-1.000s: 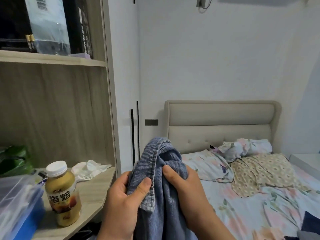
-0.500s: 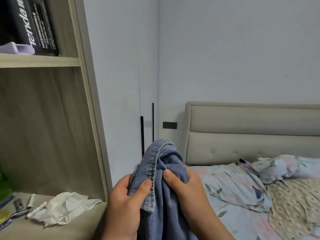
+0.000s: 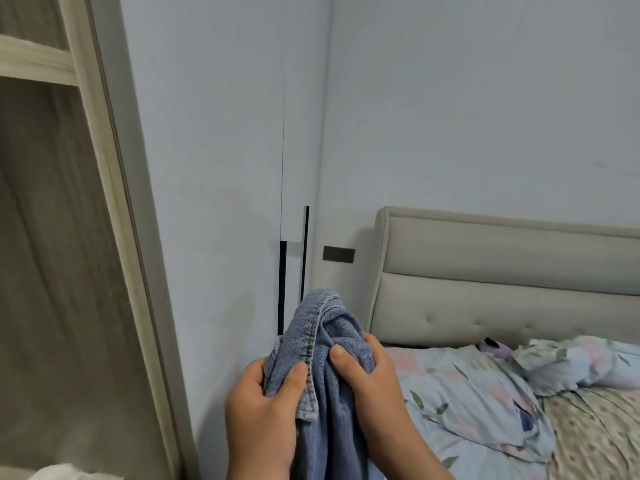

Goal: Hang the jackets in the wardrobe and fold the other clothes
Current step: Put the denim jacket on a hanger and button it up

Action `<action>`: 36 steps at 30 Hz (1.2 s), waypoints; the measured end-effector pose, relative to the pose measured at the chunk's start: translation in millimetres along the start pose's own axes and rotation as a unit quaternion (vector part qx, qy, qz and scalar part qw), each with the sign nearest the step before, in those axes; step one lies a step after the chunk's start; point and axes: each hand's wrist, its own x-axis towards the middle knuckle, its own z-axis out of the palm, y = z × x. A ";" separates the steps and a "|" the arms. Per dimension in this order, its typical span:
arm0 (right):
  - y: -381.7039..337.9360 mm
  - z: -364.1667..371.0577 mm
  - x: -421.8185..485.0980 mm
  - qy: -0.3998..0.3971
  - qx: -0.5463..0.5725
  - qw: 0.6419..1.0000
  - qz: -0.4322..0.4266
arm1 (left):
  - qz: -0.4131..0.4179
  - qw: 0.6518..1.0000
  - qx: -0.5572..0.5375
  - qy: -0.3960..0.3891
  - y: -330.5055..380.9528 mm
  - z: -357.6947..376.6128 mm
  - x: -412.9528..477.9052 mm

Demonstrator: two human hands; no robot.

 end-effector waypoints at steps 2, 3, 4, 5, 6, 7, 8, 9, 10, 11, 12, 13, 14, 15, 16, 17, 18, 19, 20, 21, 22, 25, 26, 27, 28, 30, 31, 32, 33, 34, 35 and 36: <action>8.3 0.4 14.0 -0.015 0.006 1.000 0.022 | -0.012 0.999 0.013 0.026 -8.1 7.1 8.4; 11.6 0.2 21.3 -0.025 0.005 0.999 0.034 | -0.019 0.999 0.022 0.040 -10.7 9.8 12.7; 14.7 -0.5 30.2 -0.034 -0.002 0.998 0.046 | -0.023 0.998 0.029 0.055 -13.6 12.3 18.2; 17.1 -0.9 40.1 -0.044 -0.009 0.997 0.057 | -0.024 0.997 0.038 0.068 -16.6 14.8 24.5; 19.5 -1.4 50.3 -0.055 -0.012 0.996 0.067 | -0.022 0.995 0.048 0.081 -19.4 17.1 31.3; 22.1 -1.5 61.5 -0.063 -0.012 0.995 0.076 | -0.021 0.993 0.059 0.096 -21.7 19.8 38.5; 25.5 -2.0 73.3 -0.068 -0.007 0.994 0.084 | -0.021 0.992 0.064 0.110 -24.2 23.0 46.3; 29.3 -2.2 85.9 -0.070 0.002 0.993 0.096 | -0.021 0.990 0.066 0.125 -26.6 26.4 54.0; 32.5 -1.5 100.2 -0.071 0.010 0.991 0.109 | -0.019 0.988 0.066 0.137 -29.3 30.6 62.0; 35.8 -0.9 114.5 -0.071 0.015 0.990 0.123 | -0.018 0.986 0.069 0.150 -31.3 35.0 69.5; 38.4 1.0 131.7 -0.070 0.018 0.988 0.135 | -0.016 0.984 0.072 0.163 -34.0 40.2 77.0; 40.9 3.2 150.1 -0.067 0.023 0.987 0.141 | -0.018 0.981 0.076 0.176 -37.2 45.3 84.2; 43.4 5.7 169.5 -0.068 0.024 0.987 0.142 | -0.020 0.979 0.080 0.188 -40.9 50.8 90.7; 46.1 9.4 189.0 -0.073 0.017 0.987 0.139 | -0.023 0.976 0.087 0.200 -44.9 56.2 96.5; 48.8 13.5 207.9 -0.087 0.005 0.988 0.130 | -0.022 0.973 0.095 0.211 -49.3 62.1 102.5; 52.2 18.1 225.3 -0.107 -0.007 0.987 0.116 | -0.018 0.969 0.105 0.222 -53.3 68.2 107.5; 56.7 23.2 241.2 -0.128 -0.019 0.986 0.101 | -0.015 0.966 0.113 0.233 -56.9 74.6 112.0; 60.8 29.0 255.4 -0.144 -0.035 0.985 0.088 | -0.012 0.962 0.120 0.246 -59.5 81.2 116.5; 64.3 35.6 269.0 -0.157 -0.052 0.983 0.076 | -0.010 0.958 0.125 0.259 -62.8 87.6 121.5; 67.1 41.9 280.3 -0.169 -0.069 0.981 0.064 | -0.009 0.954 0.129 0.271 -66.0 92.8 126.3; 69.4 48.8 290.5 -0.185 -0.086 0.978 0.050 | -0.009 0.950 0.134 0.283 -68.8 97.0 130.5; 77.0 65.6 306.2 -0.204 -0.127 0.971 0.007 | -0.007 0.941 0.158 0.298 -74.0 99.0 141.2; 80.8 69.7 309.6 -0.189 -0.129 0.974 0.001 | -0.008 0.940 0.165 0.300 -76.7 99.5 143.9; 84.5 72.4 312.3 -0.165 -0.127 0.978 -0.003 | -0.008 0.939 0.168 0.301 -78.5 100.5 146.1; 87.7 74.3 315.2 -0.149 -0.123 0.981 -0.004 | -0.006 0.937 0.171 0.304 -79.2 102.0 148.3; 90.9 78.2 321.5 -0.163 -0.115 0.980 0.005 | -0.004 0.934 0.176 0.311 -80.0 105.6 152.0; 91.1 78.8 324.5 -0.180 -0.113 0.977 0.011 | -0.003 0.933 0.174 0.314 -80.0 107.4 153.8; 91.2 78.3 327.4 -0.195 -0.112 0.974 0.013 | -0.003 0.934 0.171 0.315 -80.0 109.4 155.6; 92.0 77.2 329.7 -0.207 -0.107 0.972 0.014 | -0.002 0.935 0.168 0.314 -79.6 111.2 157.4; 92.1 75.5 330.8 -0.217 -0.100 0.971 0.016 | -0.003 0.936 0.164 0.311 -79.7 113.1 159.2; 91.7 72.7 330.9 -0.222 -0.097 0.970 0.016 | -0.006 0.938 0.160 0.307 -80.8 114.5 160.8; 91.7 69.0 330.5 -0.221 -0.096 0.970 0.011 | -0.008 0.940 0.160 0.302 -82.1 115.9 162.2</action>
